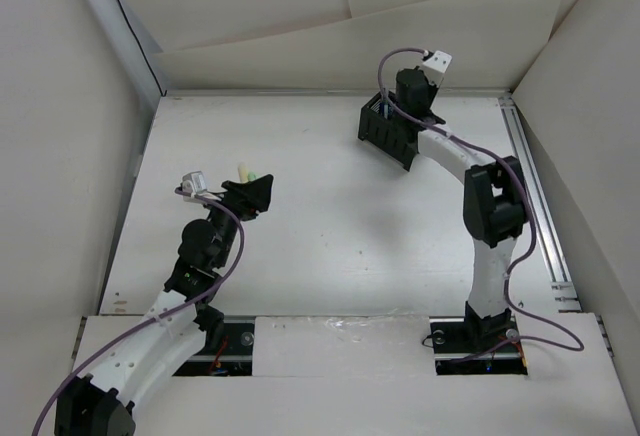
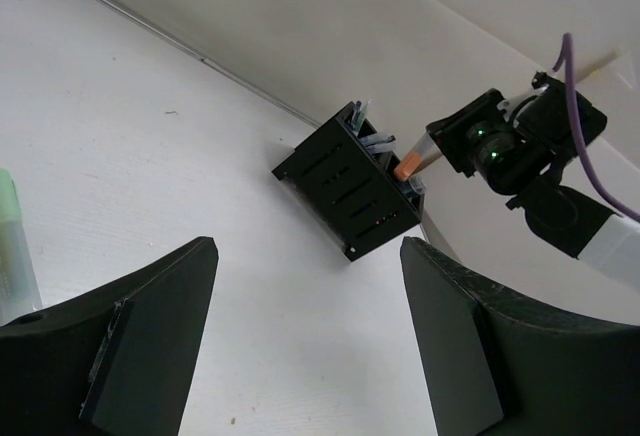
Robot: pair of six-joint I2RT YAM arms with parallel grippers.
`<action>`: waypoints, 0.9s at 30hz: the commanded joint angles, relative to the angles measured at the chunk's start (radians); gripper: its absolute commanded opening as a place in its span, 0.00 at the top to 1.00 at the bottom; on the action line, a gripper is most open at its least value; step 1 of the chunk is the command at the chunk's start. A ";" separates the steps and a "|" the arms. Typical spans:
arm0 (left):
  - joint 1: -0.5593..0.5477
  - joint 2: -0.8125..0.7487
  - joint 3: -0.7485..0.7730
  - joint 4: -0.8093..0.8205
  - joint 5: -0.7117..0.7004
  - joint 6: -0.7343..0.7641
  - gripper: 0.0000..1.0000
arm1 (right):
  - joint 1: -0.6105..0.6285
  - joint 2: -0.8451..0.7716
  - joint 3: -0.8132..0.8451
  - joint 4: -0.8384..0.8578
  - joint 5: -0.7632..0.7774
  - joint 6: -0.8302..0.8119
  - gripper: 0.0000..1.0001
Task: Sort the stationery into containers
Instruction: Place the pen in the storage box.
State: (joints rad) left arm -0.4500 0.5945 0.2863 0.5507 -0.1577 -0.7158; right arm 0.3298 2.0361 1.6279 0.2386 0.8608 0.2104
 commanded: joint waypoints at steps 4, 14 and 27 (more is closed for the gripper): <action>-0.003 0.007 0.004 0.074 0.010 -0.002 0.29 | 0.025 0.030 0.012 0.076 0.086 -0.032 0.96; -0.003 -0.013 0.004 0.074 0.010 -0.002 0.29 | 0.043 -0.016 -0.043 0.085 0.115 -0.032 0.61; -0.003 -0.050 0.004 0.055 0.010 -0.002 0.29 | 0.112 -0.194 -0.134 0.065 0.019 -0.023 0.56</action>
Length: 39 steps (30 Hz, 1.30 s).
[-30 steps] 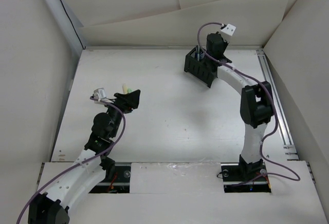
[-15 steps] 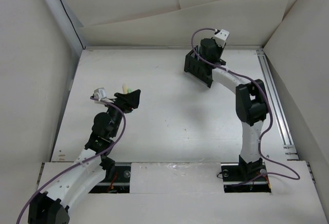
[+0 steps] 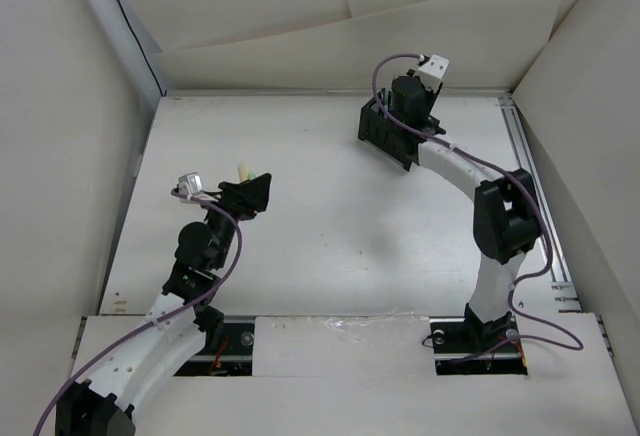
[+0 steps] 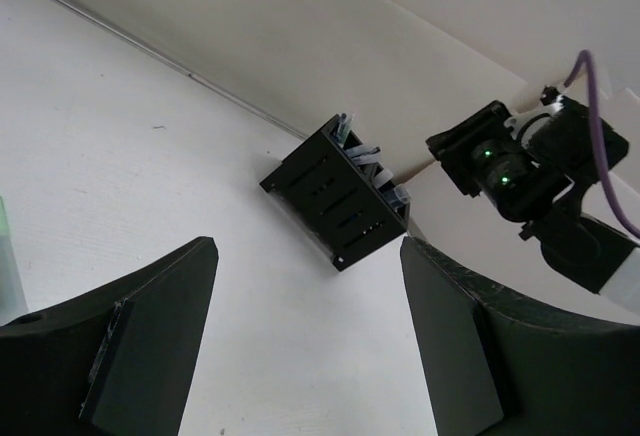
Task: Sort the stationery into containers
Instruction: Place the pen in the storage box, then pick up the pen from the center of the board.
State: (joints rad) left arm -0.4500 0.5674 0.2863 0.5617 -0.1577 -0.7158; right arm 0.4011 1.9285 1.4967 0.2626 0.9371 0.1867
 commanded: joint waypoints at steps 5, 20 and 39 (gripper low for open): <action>-0.003 -0.046 0.004 0.024 0.000 -0.002 0.29 | 0.116 -0.099 0.003 -0.067 -0.366 0.025 0.83; -0.003 -0.284 -0.018 -0.154 -0.290 -0.102 0.28 | 0.395 0.392 0.533 -0.368 -0.868 0.108 0.69; -0.003 -0.288 -0.027 -0.154 -0.267 -0.093 0.28 | 0.450 0.576 0.632 -0.476 -1.067 0.230 0.51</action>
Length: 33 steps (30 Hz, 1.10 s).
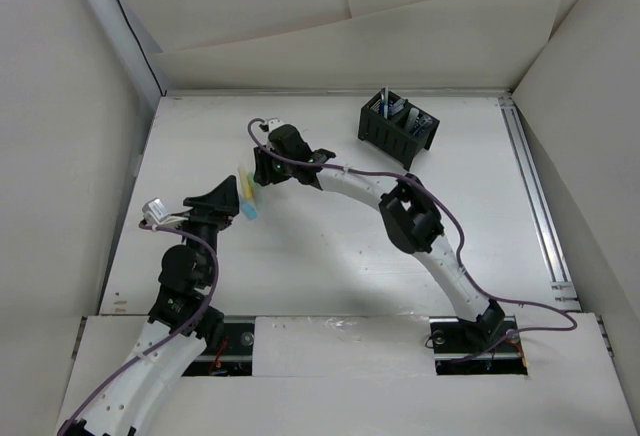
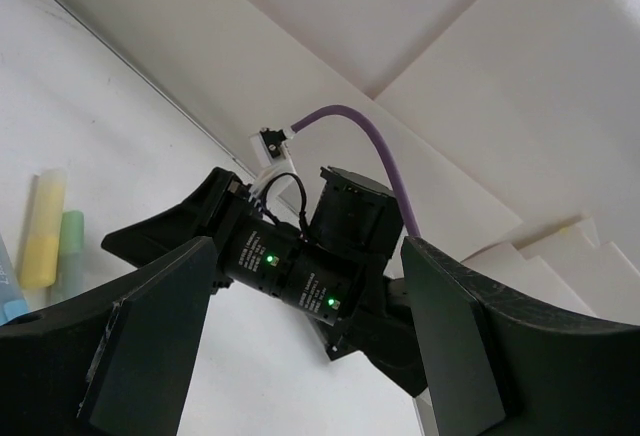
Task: Sort the stationery into containers
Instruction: Pick up the pen from the center of the board.
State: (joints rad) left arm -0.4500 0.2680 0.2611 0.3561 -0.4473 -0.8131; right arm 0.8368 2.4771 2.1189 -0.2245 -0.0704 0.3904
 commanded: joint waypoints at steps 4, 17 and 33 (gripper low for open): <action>-0.003 0.011 -0.002 0.052 0.032 0.005 0.28 | 0.024 0.062 0.035 0.011 -0.083 0.047 0.50; -0.003 0.002 -0.002 0.061 0.042 0.014 0.28 | 0.024 0.092 0.055 0.020 -0.083 0.100 0.63; -0.003 0.011 -0.002 0.081 0.061 0.023 0.28 | -0.062 -0.262 -0.396 0.212 -0.028 0.153 0.99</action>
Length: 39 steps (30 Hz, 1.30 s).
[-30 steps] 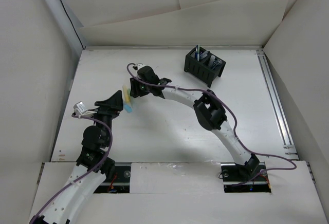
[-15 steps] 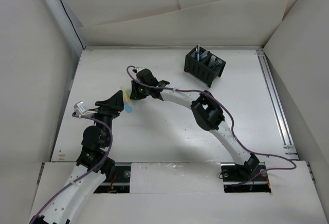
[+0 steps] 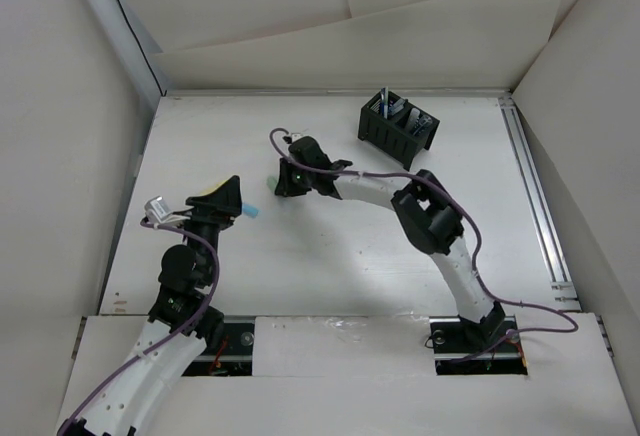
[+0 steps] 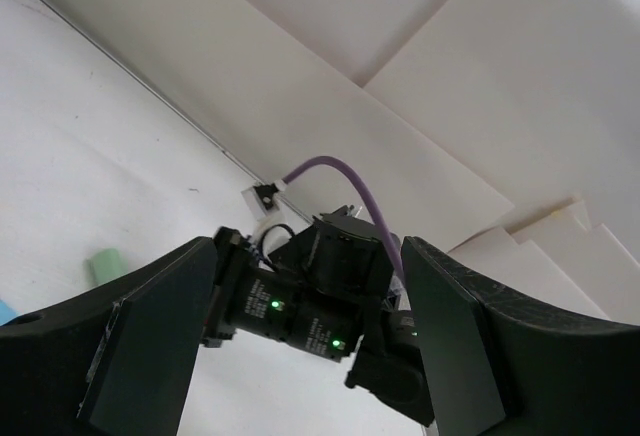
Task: Sort the stationery into containers
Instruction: Pick up the pen from the center of the board, then place the pen in the storage box.
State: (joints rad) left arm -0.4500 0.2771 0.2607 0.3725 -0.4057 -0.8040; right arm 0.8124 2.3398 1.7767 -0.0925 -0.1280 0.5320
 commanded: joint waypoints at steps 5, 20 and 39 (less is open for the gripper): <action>-0.003 0.045 -0.001 0.095 0.054 0.014 0.28 | -0.140 -0.313 -0.207 0.131 0.091 -0.012 1.00; -0.003 0.154 -0.001 0.157 0.128 0.023 0.28 | -0.576 -0.535 -0.372 0.312 0.501 -0.085 1.00; -0.003 0.185 -0.001 0.175 0.137 0.032 0.28 | -0.452 -0.396 -0.347 0.436 0.921 -0.283 1.00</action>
State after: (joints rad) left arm -0.4500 0.4625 0.2600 0.4904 -0.2825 -0.7860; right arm 0.3405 1.9331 1.3945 0.2794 0.6846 0.2821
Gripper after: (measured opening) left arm 0.716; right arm 0.227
